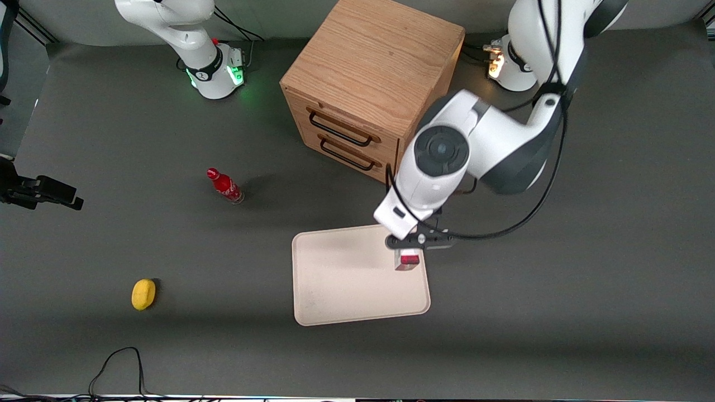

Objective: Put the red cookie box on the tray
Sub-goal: 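Carry the upright cookie box over the cream tray, then lower the cookie box onto the tray and open the left gripper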

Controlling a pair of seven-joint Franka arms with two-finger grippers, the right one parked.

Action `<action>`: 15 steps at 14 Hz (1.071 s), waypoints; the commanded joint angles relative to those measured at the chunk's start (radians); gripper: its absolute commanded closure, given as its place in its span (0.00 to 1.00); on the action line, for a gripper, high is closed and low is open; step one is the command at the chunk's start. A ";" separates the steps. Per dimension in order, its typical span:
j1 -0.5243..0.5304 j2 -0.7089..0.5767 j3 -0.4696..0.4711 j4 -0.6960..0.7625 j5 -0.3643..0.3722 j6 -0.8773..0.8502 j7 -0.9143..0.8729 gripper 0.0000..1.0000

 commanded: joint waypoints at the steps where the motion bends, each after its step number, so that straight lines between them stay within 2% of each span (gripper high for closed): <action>1: 0.003 0.049 0.021 -0.044 0.046 0.107 0.020 1.00; 3: 0.001 0.074 0.049 -0.104 0.062 0.215 0.016 1.00; 7: -0.001 0.144 0.051 -0.110 0.111 0.240 0.015 1.00; 12: -0.005 0.170 0.051 -0.110 0.102 0.290 -0.008 1.00; 15: -0.008 0.174 0.051 -0.105 0.106 0.295 -0.086 1.00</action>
